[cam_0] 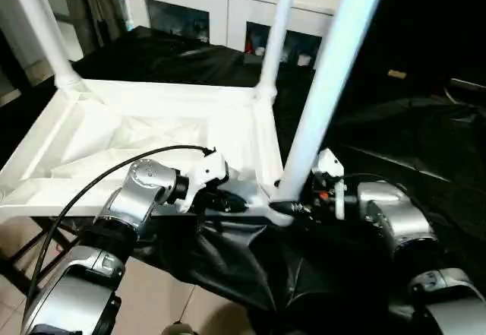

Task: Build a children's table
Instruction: Rotate leg to tighten

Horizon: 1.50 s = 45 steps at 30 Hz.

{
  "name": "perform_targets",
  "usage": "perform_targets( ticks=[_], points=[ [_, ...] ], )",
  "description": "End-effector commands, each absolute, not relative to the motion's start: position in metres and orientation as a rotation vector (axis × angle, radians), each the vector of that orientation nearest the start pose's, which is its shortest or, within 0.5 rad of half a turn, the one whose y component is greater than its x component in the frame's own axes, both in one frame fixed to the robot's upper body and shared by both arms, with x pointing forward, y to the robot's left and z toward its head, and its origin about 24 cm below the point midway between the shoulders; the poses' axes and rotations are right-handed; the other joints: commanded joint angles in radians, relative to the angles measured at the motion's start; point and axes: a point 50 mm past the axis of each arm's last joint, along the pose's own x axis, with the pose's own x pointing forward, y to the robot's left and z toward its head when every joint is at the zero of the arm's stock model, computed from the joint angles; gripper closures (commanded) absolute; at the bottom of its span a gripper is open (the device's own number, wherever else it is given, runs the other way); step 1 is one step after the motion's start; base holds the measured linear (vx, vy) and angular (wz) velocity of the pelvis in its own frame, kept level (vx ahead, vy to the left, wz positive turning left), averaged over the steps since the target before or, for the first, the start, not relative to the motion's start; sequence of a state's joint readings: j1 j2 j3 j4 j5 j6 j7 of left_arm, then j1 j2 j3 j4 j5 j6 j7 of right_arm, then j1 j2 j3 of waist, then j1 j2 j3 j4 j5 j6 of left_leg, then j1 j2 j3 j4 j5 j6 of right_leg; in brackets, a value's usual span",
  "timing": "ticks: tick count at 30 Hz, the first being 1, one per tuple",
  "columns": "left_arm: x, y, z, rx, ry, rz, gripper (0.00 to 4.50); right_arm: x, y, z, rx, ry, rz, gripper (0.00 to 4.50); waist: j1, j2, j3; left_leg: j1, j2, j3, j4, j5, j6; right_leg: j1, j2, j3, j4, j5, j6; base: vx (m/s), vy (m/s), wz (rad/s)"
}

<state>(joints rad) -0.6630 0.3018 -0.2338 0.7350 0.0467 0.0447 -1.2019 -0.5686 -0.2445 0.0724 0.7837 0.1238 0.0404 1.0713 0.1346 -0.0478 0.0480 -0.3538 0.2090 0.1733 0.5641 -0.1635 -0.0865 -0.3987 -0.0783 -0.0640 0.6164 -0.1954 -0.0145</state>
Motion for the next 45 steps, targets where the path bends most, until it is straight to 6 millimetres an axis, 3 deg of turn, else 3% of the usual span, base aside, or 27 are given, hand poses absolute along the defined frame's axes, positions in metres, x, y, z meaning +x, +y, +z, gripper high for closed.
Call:
perform_targets(
  ticks=[1,2,3,4,9,10,12,17,20,22,23,26,34,39,44,45],
  points=[
    [0.339,0.109,0.059,0.336,0.363,-1.217,4.5,0.32,-0.12,0.013,-0.033,0.414,1.032,1.91,-0.007,-0.002,-0.052,0.005,0.023,-0.003,-0.068,-0.262,-0.005,0.043,-0.07,0.042,-0.083,-0.301,-0.177,0.0,0.0,0.0],
    [0.342,0.103,0.059,0.326,0.362,-1.174,4.5,0.325,-0.117,0.008,-0.021,0.426,0.91,1.91,-0.01,-0.002,-0.053,0.006,0.023,-0.006,-0.07,-0.279,-0.011,0.045,-0.072,0.041,-0.088,-0.336,-0.162,0.0,0.0,0.0],
    [0.342,0.103,0.059,0.326,0.362,-1.174,4.5,0.325,-0.117,0.008,-0.021,0.426,0.91,1.91,-0.014,0.0,-0.053,0.008,0.023,-0.004,-0.069,-0.278,-0.015,0.04,-0.071,0.044,-0.088,-0.334,-0.162,0.0,0.0,0.0],
    [0.346,0.095,0.059,0.316,0.358,-1.125,4.5,0.329,-0.113,0.005,0.01,0.44,0.803,1.91,-0.023,0.0,-0.052,0.009,0.023,-0.004,-0.07,-0.287,-0.018,0.039,-0.069,0.044,-0.089,-0.324,-0.164,0.0,0.0,0.0],
    [0.35,0.075,0.06,0.293,0.343,-1.072,4.5,0.334,-0.098,-0.001,0.078,0.468,0.621,1.91,-0.024,0.0,-0.057,0.009,0.021,-0.004,-0.068,-0.267,-0.014,0.042,-0.068,0.045,-0.084,-0.26,-0.177,0.0,0.0,0.0],
    [0.35,0.073,0.06,0.291,0.342,-1.072,4.5,0.334,-0.096,-0.001,0.078,0.467,0.615,1.35,-0.023,0.0,-0.056,0.008,0.021,-0.001,-0.067,-0.252,-0.006,0.042,-0.067,0.046,-0.083,-0.232,-0.18,0.0,0.0,0.0],
    [0.348,0.067,0.06,0.282,0.334,-1.088,4.5,0.333,-0.089,0.0,0.083,0.453,0.628,1.21,-0.023,0.003,-0.059,0.006,0.019,-0.001,-0.065,-0.235,0.001,0.046,-0.065,0.045,-0.08,-0.19,-0.185,0.0,0.0,0.0],
    [0.342,0.063,0.059,0.278,0.317,-1.155,4.5,0.335,-0.085,0.008,0.067,0.404,0.708,0.74,-0.024,0.004,-0.057,0.006,0.021,-0.001,-0.068,-0.247,0.008,0.047,-0.066,0.044,-0.082,-0.198,-0.189,0.0,0.0,0.0],
    [0.339,0.069,0.058,0.285,0.318,-1.196,4.5,0.335,-0.09,0.016,0.042,0.34,0.806,0.74,-0.023,0.003,-0.057,0.006,0.021,-0.001,-0.067,-0.242,0.013,0.049,-0.066,0.045,-0.081,-0.188,-0.191,0.0,0.0,0.0],
    [0.336,0.078,0.056,0.299,0.323,-1.241,4.5,0.332,-0.098,0.023,-0.018,0.282,0.939,0.74,-0.019,-0.002,-0.061,0.002,0.022,0.0,-0.062,-0.223,0.031,0.055,-0.067,0.043,-0.077,-0.145,-0.198,0.0,0.0,0.0],
    [0.334,0.085,0.056,0.309,0.327,-1.269,4.5,0.329,-0.106,0.026,-0.053,0.274,1.012,0.74,-0.018,-0.004,-0.061,0.0,0.021,0.003,-0.058,-0.187,0.056,0.056,-0.065,0.044,-0.07,-0.082,-0.214,0.0,0.0,0.0],
    [0.328,0.096,0.056,0.31,0.338,-1.339,4.5,0.324,-0.115,0.03,-0.061,0.271,1.113,0.74,-0.013,-0.002,-0.06,-0.001,0.025,0.005,-0.056,-0.163,0.075,0.056,-0.062,0.041,-0.067,-0.07,-0.23,0.0,0.0,0.0],
    [0.322,0.12,0.055,0.339,0.379,-1.403,4.5,0.309,-0.129,0.034,-0.067,0.305,1.346,0.74,-0.005,-0.004,-0.057,0.002,0.03,0.006,-0.058,-0.201,0.067,0.05,-0.064,0.04,-0.069,-0.13,-0.234,0.0,0.0,0.0],
    [0.32,0.125,0.057,0.341,0.385,-1.428,4.5,0.3,-0.132,0.031,-0.063,0.357,1.437,1.08,0.007,-0.008,-0.056,0.003,0.029,0.005,-0.058,-0.2,0.058,0.048,-0.066,0.042,-0.072,-0.173,-0.212,0.0,0.0,0.0],
    [0.319,0.123,0.058,0.336,0.379,-1.442,4.5,0.298,-0.13,0.031,-0.031,0.357,1.449,1.34,0.009,-0.007,-0.058,0.003,0.028,0.005,-0.058,-0.192,0.05,0.047,-0.065,0.041,-0.069,-0.153,-0.216,0.0,0.0,0.0],
    [0.319,0.123,0.057,0.335,0.378,-1.443,4.5,0.298,-0.13,0.031,-0.029,0.358,1.45,1.58,0.009,-0.007,-0.058,0.003,0.028,0.005,-0.058,-0.192,0.05,0.047,-0.065,0.041,-0.069,-0.153,-0.216,0.0,0.0,0.0]
  ],
)
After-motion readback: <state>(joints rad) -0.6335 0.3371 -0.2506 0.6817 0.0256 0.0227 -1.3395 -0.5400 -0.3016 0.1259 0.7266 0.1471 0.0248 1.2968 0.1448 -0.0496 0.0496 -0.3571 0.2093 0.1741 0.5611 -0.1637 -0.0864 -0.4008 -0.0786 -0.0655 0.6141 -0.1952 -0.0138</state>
